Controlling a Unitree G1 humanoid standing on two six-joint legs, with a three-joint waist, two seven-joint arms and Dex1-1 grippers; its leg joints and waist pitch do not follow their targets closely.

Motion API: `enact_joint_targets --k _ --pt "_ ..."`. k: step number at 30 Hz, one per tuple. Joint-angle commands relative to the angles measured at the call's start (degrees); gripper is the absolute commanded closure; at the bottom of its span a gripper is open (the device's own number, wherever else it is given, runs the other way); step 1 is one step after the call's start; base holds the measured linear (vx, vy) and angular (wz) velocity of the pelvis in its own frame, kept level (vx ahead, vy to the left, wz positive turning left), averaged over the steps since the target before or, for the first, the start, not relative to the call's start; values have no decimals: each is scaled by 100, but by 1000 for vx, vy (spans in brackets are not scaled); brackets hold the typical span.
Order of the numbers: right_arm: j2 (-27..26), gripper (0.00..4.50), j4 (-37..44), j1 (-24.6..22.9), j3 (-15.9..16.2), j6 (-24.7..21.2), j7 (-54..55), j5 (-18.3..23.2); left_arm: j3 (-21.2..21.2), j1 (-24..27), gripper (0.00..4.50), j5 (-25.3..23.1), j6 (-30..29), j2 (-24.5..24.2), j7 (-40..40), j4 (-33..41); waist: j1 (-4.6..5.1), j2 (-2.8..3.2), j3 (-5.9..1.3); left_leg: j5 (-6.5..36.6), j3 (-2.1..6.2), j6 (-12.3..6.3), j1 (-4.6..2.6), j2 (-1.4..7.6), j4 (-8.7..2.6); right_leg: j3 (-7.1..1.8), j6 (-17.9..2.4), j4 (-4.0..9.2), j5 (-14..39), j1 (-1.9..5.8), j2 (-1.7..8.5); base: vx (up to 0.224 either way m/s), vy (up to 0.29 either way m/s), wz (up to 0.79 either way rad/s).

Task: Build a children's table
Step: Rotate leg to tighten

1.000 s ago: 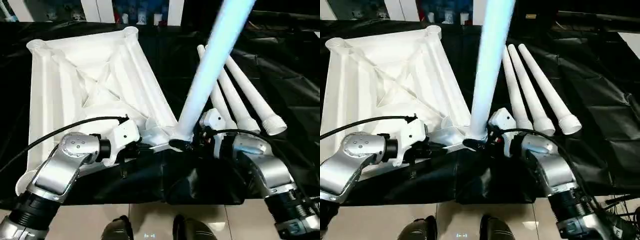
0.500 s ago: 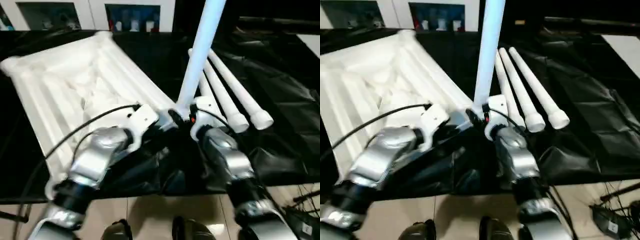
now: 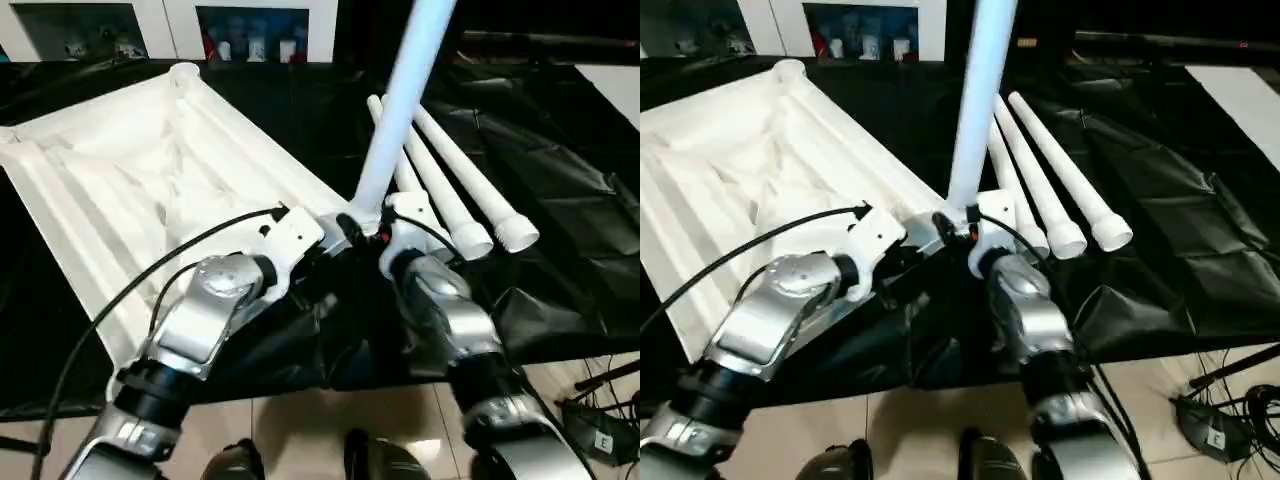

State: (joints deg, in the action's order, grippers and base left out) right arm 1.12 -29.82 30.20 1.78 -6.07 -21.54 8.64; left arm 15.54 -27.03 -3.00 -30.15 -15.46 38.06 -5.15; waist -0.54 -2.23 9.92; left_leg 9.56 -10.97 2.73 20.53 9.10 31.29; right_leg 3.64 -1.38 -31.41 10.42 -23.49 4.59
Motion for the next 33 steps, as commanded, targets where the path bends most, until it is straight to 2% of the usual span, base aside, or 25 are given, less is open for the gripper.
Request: enact_joint_targets --k 1,2,3,4,7,8,9,10,12,13,14,15,16,17,18,20,21,22,24,25,28,29,31,33 --pt "30 45 298 -113 354 -135 -490 112 198 203 450 58 93 -44 159 -169 -65 -13 -284 1728 208 -280 -48 395 -448 -346 -820 354 2192 166 489 0 0 0" --pt "236 41 530 -198 392 -221 -692 137 217 259 450 85 203 -166 305 -86 -65 -13 -284 1728 208 -280 -48 395 -448 -346 -820 354 2192 166 489 0 0 0" --pt "392 30 697 -262 423 -283 -846 152 228 304 450 107 273 -255 412 -19 -98 -37 -287 1613 183 -378 -41 390 -418 -364 -814 339 2141 156 476 0 0 0" --pt "511 16 815 -310 450 -324 -979 161 223 343 450 137 252 -313 488 42 -112 -32 -283 1550 169 -420 -38 396 -414 -371 -840 329 2178 149 475 0 0 0" --pt "1108 16 1326 -509 586 -460 -1748 213 138 496 450 291 202 -564 827 271 -159 -31 -294 1426 148 -459 -36 399 -394 -365 -875 318 2223 149 459 18 -17 2" --pt "1364 16 1504 -577 645 -509 -2076 223 151 555 450 355 431 -717 1071 363 -186 -19 -290 1332 132 -499 -46 401 -375 -374 -904 311 2071 135 446 55 -51 7" --pt "1479 16 1571 -612 677 -515 -2256 221 153 595 450 433 438 -786 1212 436 -188 -40 -295 1264 111 -547 -48 395 -353 -383 -962 284 1888 132 427 63 -51 11" --pt "1558 16 1619 -637 699 -519 -2386 220 152 624 450 491 429 -832 1308 488 -198 -35 -296 1249 90 -579 -66 396 -335 -389 -1033 267 1832 114 424 68 -54 14" --pt "1693 16 1681 -672 750 -502 -2585 210 171 676 450 573 525 -946 1519 591 -208 -12 -327 1077 79 -612 -73 404 -318 -384 -1147 231 1591 130 420 71 -53 12" --pt "1873 16 1775 -716 834 -469 -2884 224 194 749 450 691 528 -1114 1793 753 -217 -6 -382 568 70 -723 -34 402 -289 -366 -1325 114 824 202 389 78 -41 5" --pt "1947 16 1804 -726 867 -454 -2988 223 220 776 450 708 583 -1211 1904 809 -218 -11 -403 357 60 -796 -30 396 -261 -363 -1394 62 435 207 368 78 -41 5" --pt "2009 16 1839 -726 893 -446 -3051 229 223 805 450 747 601 -1291 1990 859 -224 -23 -436 -95 52 -985 -13 373 -218 -363 -1535 -33 -376 234 336 67 -24 3" --pt "2029 16 1849 -722 898 -438 -3072 234 215 818 450 765 604 -1320 2019 881 -227 -29 -449 -313 45 -1090 0 357 -186 -368 -1596 -86 -784 234 318 0 0 0" --pt "2032 16 1843 -701 887 -447 -3075 249 196 833 450 788 609 -1348 2045 907 -230 -32 -445 -575 38 -1273 26 351 -156 -361 -1713 -136 -1298 225 306 0 0 0" --pt "2049 16 1869 -695 883 -482 -3085 275 180 844 450 814 600 -1369 2059 931 -234 -31 -428 -571 42 -1344 39 358 -140 -359 -1777 -151 -1367 216 312 0 0 0" --pt "2042 16 1881 -674 879 -480 -3124 311 161 874 450 852 581 -1426 2106 986 -236 -10 -427 -417 64 -1324 42 391 -141 -338 -1806 -133 -1016 226 334 0 0 0" --pt "2049 16 1897 -673 902 -514 -3196 332 153 889 450 872 591 -1453 2129 995 -225 -33 -396 -240 68 -1261 50 401 -160 -330 -1772 -95 -651 224 338 0 0 0" --pt "2049 16 1887 -669 929 -509 -3234 315 148 897 450 881 602 -1474 2142 993 -225 -30 -382 -119 74 -1211 49 404 -171 -327 -1744 -76 -424 224 343 0 0 0" --pt "2022 16 1865 -669 937 -509 -3301 332 130 910 450 898 622 -1499 2154 982 -218 -14 -338 411 76 -932 9 427 -215 -332 -1588 26 520 188 365 0 0 0" --pt "2008 16 1860 -669 926 -498 -3305 351 128 913 450 900 618 -1501 2154 985 -213 -19 -327 565 76 -799 -8 433 -231 -341 -1514 57 791 175 369 0 0 0" --pt "1981 53 1862 -669 901 -500 -3351 427 129 933 450 924 615 -1525 2154 1000 -202 -12 -312 768 85 -610 -12 438 -256 -349 -1411 87 1081 164 380 0 0 0" --pt "1986 53 1862 -667 904 -499 -3361 429 130 942 450 935 618 -1536 2156 1005 -200 -10 -324 782 84 -562 -23 437 -254 -355 -1388 83 1062 162 385 0 0 0" --pt "1992 68 1851 -666 914 -472 -3399 426 124 952 450 942 620 -1543 2163 1006 -190 -15 -346 632 86 -582 -1 426 -241 -356 -1409 43 791 183 381 0 0 0" --pt "2004 90 1822 -669 926 -416 -3397 380 126 960 450 940 619 -1544 2170 1012 -176 -22 -372 386 84 -699 19 413 -218 -354 -1473 -5 384 207 380 0 0 0"
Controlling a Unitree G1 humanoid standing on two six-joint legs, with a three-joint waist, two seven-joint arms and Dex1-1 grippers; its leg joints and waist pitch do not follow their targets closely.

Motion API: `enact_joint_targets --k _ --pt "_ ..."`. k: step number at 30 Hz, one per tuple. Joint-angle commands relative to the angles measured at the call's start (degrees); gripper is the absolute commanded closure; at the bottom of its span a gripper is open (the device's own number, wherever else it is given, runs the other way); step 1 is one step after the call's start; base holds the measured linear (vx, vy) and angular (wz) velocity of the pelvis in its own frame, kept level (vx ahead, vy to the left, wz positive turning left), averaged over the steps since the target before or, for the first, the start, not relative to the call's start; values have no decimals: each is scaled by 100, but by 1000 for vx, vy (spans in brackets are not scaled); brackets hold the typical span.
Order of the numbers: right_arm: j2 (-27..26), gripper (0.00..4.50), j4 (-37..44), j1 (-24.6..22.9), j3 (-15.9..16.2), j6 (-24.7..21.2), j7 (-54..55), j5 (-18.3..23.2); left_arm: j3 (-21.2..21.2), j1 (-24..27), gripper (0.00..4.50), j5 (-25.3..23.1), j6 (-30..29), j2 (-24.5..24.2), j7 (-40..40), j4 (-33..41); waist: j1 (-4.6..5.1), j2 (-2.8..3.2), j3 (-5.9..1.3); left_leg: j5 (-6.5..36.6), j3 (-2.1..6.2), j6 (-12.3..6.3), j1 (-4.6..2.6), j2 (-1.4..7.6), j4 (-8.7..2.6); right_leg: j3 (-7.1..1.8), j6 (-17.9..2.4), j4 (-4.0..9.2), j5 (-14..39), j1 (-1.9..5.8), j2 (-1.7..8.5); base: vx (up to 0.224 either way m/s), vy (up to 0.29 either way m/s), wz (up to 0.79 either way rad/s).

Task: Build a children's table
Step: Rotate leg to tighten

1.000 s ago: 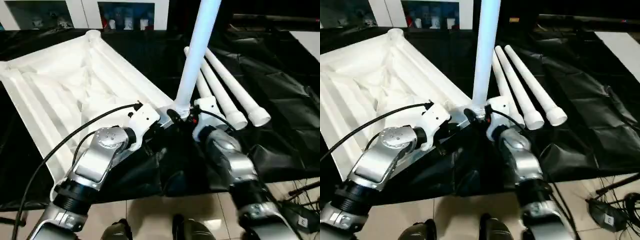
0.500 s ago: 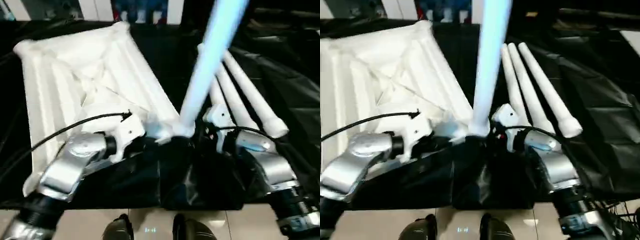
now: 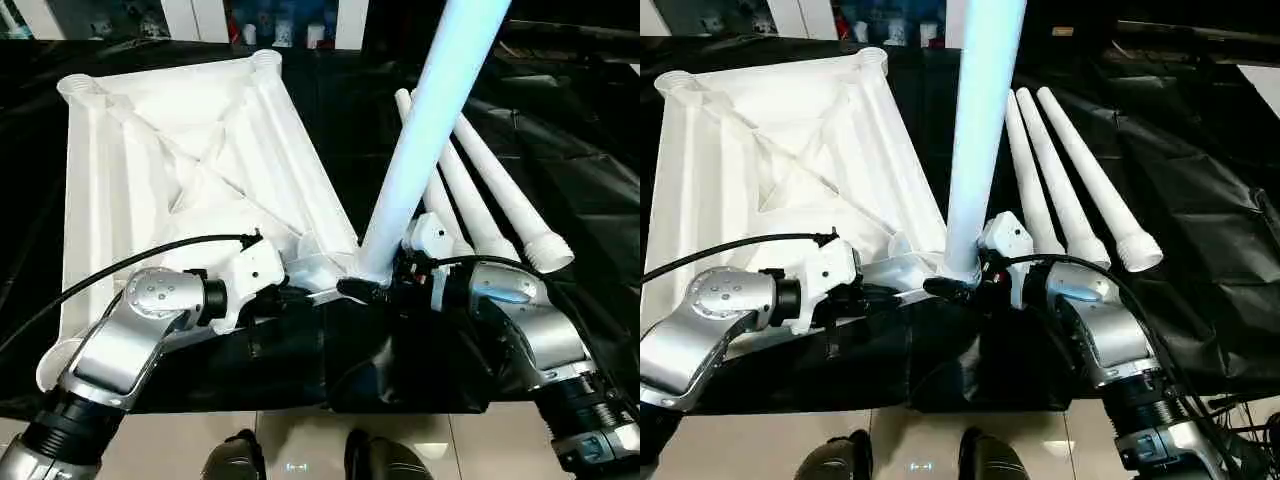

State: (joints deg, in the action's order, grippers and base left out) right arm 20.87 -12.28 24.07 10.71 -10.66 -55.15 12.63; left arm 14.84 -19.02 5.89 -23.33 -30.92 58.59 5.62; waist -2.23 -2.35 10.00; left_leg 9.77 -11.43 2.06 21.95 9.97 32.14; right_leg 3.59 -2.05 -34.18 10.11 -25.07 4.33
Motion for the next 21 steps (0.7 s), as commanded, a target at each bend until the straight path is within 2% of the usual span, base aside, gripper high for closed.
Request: enact_joint_targets --k 1,4,9,15,18,19,20,21 --pt "40 90 52 -59 51 43 -63 -26 198 161 450 50 -64 1 118 -62 -1 -12 -389 284 127 -694 -117 322 -293 -349 -1444 260 273 373 407 0 0 0" --pt "59 122 30 -71 89 79 -85 -69 199 163 450 48 -62 -4 116 -64 0 -14 -387 215 126 -784 -113 320 -285 -345 -1480 254 208 377 409 0 0 0" --pt "59 164 -17 -91 111 120 -111 -114 202 169 450 51 -51 -13 121 -70 0 -12 -391 258 127 -762 -115 323 -281 -342 -1483 258 316 377 409 0 0 0" --pt "-8 180 -130 -120 89 92 14 -125 188 166 450 62 -86 2 66 -130 1 -14 -387 249 124 -792 -113 317 -272 -345 -1495 252 284 376 407 0 0 0" --pt "-259 180 -417 -84 -71 52 555 -181 131 109 450 18 -190 170 -192 -259 11 -7 -377 405 122 -701 -121 326 -282 -349 -1477 284 570 356 414 0 0 0" --pt "-444 180 -613 -44 -183 4 929 -213 101 58 450 -24 -249 293 -377 -350 25 -13 -344 576 132 -590 -101 317 -307 -347 -1433 329 888 355 419 0 0 0" --pt "-562 180 -740 -18 -257 -27 1169 -234 85 23 450 -53 -286 374 -497 -408 27 -4 -345 707 144 -511 -110 314 -317 -344 -1390 350 1116 357 428 0 0 0" --pt "-747 180 -894 13 -309 -22 1491 -285 66 -49 450 -117 -371 525 -728 -520 45 -6 -343 917 157 -356 -110 315 -326 -347 -1288 380 1490 356 443 0 0 0"
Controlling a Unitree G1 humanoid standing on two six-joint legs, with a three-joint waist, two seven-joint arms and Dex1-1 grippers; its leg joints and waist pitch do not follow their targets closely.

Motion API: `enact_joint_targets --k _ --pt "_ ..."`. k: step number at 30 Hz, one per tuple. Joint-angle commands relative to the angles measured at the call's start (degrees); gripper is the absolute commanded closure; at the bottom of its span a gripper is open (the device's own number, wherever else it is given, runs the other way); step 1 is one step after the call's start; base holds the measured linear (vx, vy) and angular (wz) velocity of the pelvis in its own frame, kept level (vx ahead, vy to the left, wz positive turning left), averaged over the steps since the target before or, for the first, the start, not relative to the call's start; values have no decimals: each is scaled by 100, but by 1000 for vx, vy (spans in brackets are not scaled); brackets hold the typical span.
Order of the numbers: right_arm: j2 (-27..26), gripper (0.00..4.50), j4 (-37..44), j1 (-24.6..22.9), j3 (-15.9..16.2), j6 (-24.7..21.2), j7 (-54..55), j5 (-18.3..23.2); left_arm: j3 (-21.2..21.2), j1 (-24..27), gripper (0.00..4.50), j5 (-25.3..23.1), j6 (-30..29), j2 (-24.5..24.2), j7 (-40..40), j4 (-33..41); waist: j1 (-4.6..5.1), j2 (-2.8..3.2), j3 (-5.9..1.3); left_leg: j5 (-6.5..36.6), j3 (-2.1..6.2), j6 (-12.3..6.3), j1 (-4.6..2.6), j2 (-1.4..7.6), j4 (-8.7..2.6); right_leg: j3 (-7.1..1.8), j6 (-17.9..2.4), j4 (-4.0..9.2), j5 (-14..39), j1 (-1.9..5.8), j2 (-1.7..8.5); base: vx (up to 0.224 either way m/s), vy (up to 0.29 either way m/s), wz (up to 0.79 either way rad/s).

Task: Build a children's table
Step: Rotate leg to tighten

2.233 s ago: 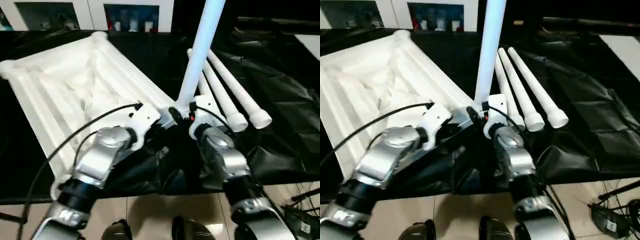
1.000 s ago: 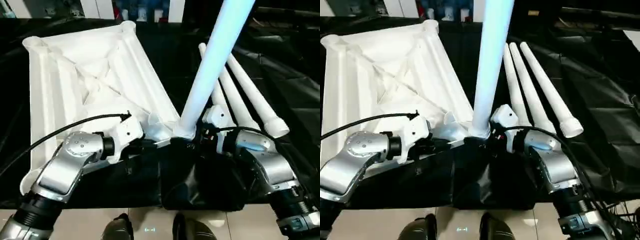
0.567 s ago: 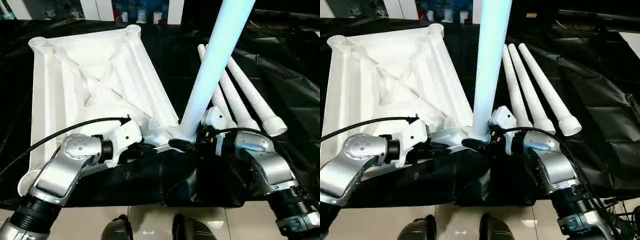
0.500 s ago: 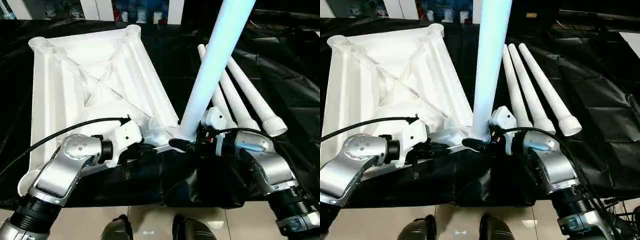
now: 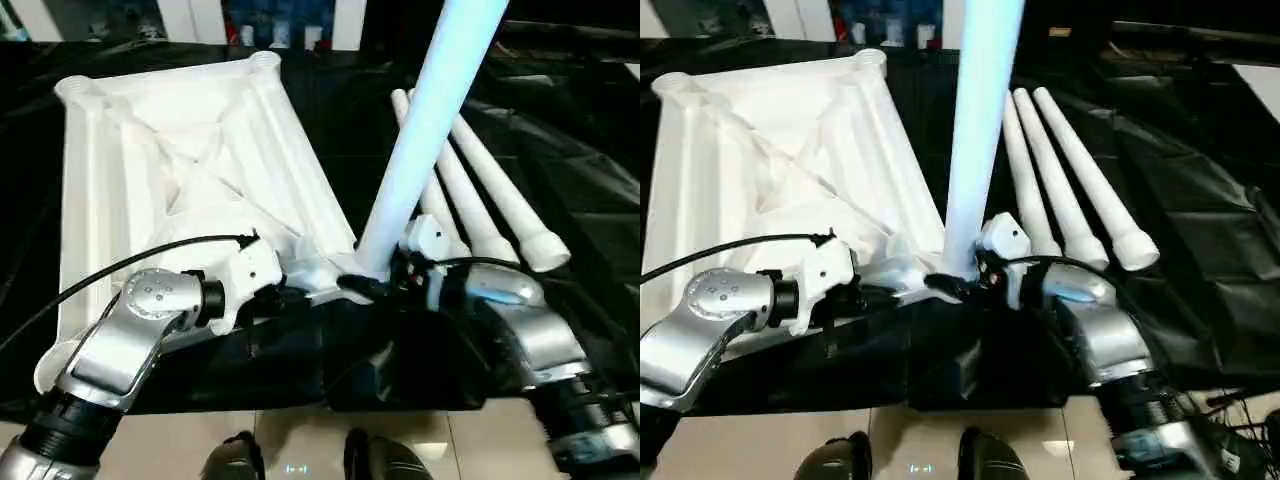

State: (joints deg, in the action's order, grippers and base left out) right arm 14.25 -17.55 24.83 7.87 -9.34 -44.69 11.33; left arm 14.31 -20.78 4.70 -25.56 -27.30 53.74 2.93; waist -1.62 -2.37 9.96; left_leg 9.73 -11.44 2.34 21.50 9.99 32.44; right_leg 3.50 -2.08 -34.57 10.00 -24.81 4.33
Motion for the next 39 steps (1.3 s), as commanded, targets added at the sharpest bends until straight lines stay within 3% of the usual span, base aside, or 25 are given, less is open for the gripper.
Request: enact_joint_targets --k 1,2,4,5,7,9,10,12,13,17,18,21,24,27,28,30,31,35,39 --pt "-185 180 -444 -49 -45 -146 607 -184 111 85 450 -37 -195 248 -373 -315 -13 -14 -319 1036 161 -322 -70 309 -371 -338 -1203 458 1742 323 446 0 0 0" --pt "-408 180 -594 -6 -87 -164 950 -218 91 -5 450 -107 -322 437 -648 -438 -19 -15 -305 1179 183 -215 -73 302 -391 -334 -1037 491 2163 330 457 0 0 0" --pt "-768 180 -875 103 -171 -190 1594 -300 65 -156 450 -218 -477 737 -1069 -642 -4 -4 -266 1592 207 -26 -140 297 -430 -334 -808 587 2948 271 471 0 0 0" --pt "-768 180 -875 103 -171 -190 1594 -300 65 -156 450 -218 -477 737 -1069 -642 -4 -4 -266 1592 207 -26 -140 297 -430 -334 -808 587 2948 271 471 0 0 0" --pt "-1326 180 -1520 438 -387 -197 2847 -436 89 -362 450 -372 -667 1125 -1554 -942 15 6 -262 1793 250 100 -174 270 -474 -303 -521 667 3543 268 482 0 0 0" --pt "-1461 180 -1690 543 -422 -151 3091 -451 114 -424 450 -438 -725 1229 -1696 -1042 13 6 -275 1893 283 142 -154 274 -495 -286 -372 683 3615 288 492 0 0 0" --pt "-1595 180 -1863 662 -450 -95 3299 -474 152 -492 450 -540 -735 1314 -1855 -1163 13 13 -278 1928 276 136 -174 276 -494 -291 -355 694 3576 262 487 0 0 0" --pt "-1675 180 -1959 731 -469 -58 3404 -485 176 -536 450 -608 -738 1366 -1962 -1241 21 -7 -290 1995 272 118 -198 279 -514 -280 -370 691 3309 255 465 0 0 0" --pt "-1675 180 -1959 731 -469 -58 3404 -485 176 -536 450 -608 -738 1366 -1962 -1241 15 12 -288 1941 276 98 -170 286 -533 -281 -390 677 3123 271 465 0 0 0" --pt "-1775 180 -2141 878 -458 26 3486 -553 215 -589 450 -686 -770 1406 -2012 -1315 23 9 -280 2159 275 108 -193 284 -541 -288 -408 684 3126 239 461 0 0 0" --pt "-1811 145 -2167 911 -479 89 3416 -545 219 -602 450 -708 -815 1405 -1999 -1304 23 -26 -269 2181 280 79 -180 278 -548 -300 -357 693 3232 234 475 0 0 0" --pt "-1835 110 -2075 905 -515 285 3206 -488 221 -602 450 -721 -898 1335 -1932 -1240 16 -24 -272 2211 276 45 -197 281 -542 -312 -312 719 3350 208 491 0 0 0" --pt "-1760 83 -1801 846 -490 457 2909 -417 255 -560 450 -687 -889 1163 -1719 -1125 14 -19 -290 1938 266 -22 -138 297 -554 -322 -441 661 2846 237 472 0 0 0" --pt "-1556 57 -1468 768 -397 424 2556 -348 280 -471 450 -602 -850 959 -1438 -968 3 -18 -292 1862 247 -64 -134 299 -547 -336 -533 639 2606 244 469 0 0 0" --pt "-1434 57 -1329 720 -326 379 2343 -335 302 -432 450 -564 -811 867 -1295 -908 4 -25 -298 1757 243 -91 -112 300 -546 -337 -593 614 2462 266 465 0 0 0" --pt "-871 57 -831 497 -2 262 1498 -378 369 -280 450 -445 -690 504 -793 -688 -24 -3 -305 1566 210 -172 -130 309 -519 -352 -684 587 2106 260 452 0 0 0" --pt "-833 57 -807 483 19 258 1448 -384 373 -271 450 -437 -682 482 -761 -674 -36 -6 -312 1517 210 -215 -137 307 -512 -343 -721 581 2009 271 438 52 -23 5" --pt "-100 57 -371 227 247 310 384 -389 378 -48 450 -198 -443 34 -89 -318 -57 7 -340 1107 137 -375 -156 311 -453 -358 -1114 502 1292 285 418 61 -29 8" --pt "160 57 -182 146 270 250 -42 -309 380 57 450 -42 -445 -170 223 -130 -61 13 -390 225 108 -724 -135 305 -380 -345 -1497 325 -54 346 369 49 -14 4"
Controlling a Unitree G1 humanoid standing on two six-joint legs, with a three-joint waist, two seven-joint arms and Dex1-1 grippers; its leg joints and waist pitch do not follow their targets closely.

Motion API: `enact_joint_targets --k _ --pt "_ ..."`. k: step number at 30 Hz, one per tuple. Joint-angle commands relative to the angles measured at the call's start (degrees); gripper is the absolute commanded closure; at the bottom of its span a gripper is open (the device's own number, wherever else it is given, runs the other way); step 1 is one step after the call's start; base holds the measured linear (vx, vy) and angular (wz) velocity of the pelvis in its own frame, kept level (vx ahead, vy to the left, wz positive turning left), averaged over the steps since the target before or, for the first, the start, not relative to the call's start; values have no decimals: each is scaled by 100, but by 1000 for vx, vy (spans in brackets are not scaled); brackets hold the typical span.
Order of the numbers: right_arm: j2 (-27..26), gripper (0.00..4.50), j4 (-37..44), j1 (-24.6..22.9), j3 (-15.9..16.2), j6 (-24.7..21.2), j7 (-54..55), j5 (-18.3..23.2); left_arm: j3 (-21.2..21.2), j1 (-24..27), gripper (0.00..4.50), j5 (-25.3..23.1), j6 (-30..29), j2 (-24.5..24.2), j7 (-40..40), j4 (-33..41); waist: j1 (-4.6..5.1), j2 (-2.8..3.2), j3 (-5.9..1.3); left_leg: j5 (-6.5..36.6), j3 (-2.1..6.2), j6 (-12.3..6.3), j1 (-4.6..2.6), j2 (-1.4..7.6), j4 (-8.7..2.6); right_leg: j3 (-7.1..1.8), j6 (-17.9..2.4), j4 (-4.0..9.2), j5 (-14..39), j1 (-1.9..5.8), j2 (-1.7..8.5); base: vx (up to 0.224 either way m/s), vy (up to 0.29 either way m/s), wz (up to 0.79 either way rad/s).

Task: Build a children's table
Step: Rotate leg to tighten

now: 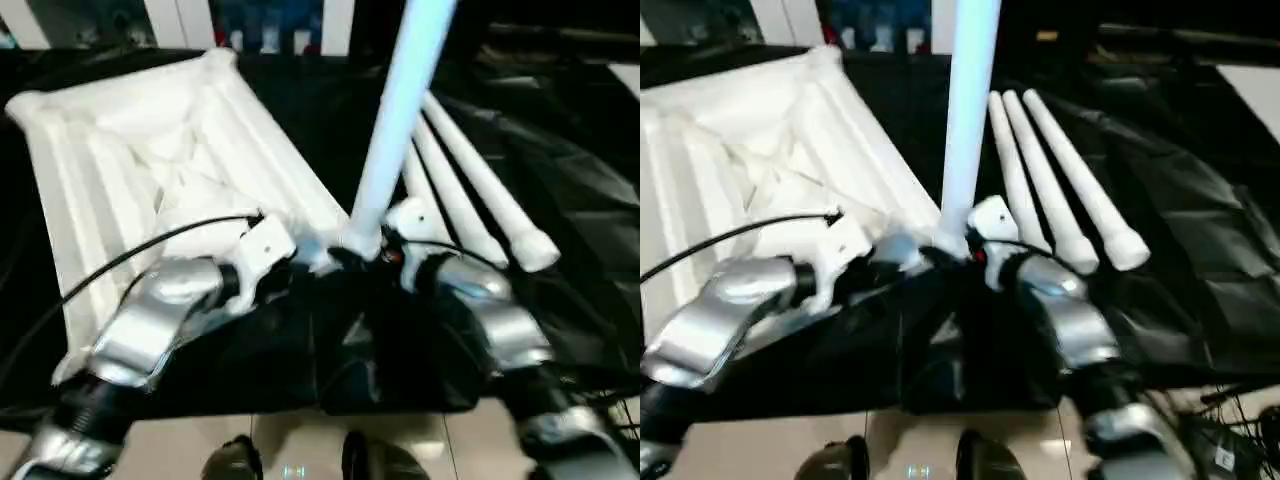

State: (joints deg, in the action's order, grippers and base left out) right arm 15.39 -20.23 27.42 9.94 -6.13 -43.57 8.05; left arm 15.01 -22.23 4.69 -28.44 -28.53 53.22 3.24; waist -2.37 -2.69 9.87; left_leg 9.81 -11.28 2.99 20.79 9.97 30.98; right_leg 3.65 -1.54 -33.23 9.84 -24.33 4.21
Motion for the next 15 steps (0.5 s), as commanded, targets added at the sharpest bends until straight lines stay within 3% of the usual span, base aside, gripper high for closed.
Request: enact_joint_targets --k 1,3,5,6,9,11,12,15 --pt "46 57 87 -112 63 -72 -154 18 310 201 450 -40 -158 -48 275 -161 11 46 -423 -258 95 -994 -48 300 -186 -354 -1742 102 -702 325 376 0 0 0" --pt "375 57 354 -215 77 -230 -705 201 341 350 450 122 73 -434 765 129 0 18 -441 -509 109 -1177 -5 282 -144 -342 -1812 48 -1083 363 365 0 0 0" --pt "510 57 460 -258 111 -257 -959 286 316 397 450 183 82 -557 875 225 10 24 -404 -487 107 -1256 8 301 -143 -339 -1827 51 -1055 335 373 0 0 0" --pt "567 57 493 -273 146 -267 -1083 315 288 416 450 210 61 -599 891 255 10 34 -347 -32 95 -1187 -18 324 -163 -341 -1775 125 -415 296 395 0 0 0" --pt "625 57 545 -287 189 -330 -1171 374 274 445 450 243 89 -656 920 274 6 34 -316 513 107 -822 -43 340 -211 -347 -1620 221 665 282 418 -17 1 0" --pt "625 72 538 -286 193 -322 -1205 375 265 457 450 243 96 -665 925 278 8 31 -298 731 115 -678 -42 346 -231 -354 -1536 260 1023 276 430 0 0 0" --pt "606 82 520 -279 188 -329 -1249 382 254 469 450 250 97 -671 928 284 13 29 -306 870 126 -521 -49 344 -242 -364 -1427 277 1263 275 434 0 0 0" --pt "592 109 555 -290 186 -363 -1329 425 251 483 450 297 105 -693 939 304 23 25 -334 613 128 -542 -39 335 -226 -365 -1422 228 903 282 421 0 0 0"
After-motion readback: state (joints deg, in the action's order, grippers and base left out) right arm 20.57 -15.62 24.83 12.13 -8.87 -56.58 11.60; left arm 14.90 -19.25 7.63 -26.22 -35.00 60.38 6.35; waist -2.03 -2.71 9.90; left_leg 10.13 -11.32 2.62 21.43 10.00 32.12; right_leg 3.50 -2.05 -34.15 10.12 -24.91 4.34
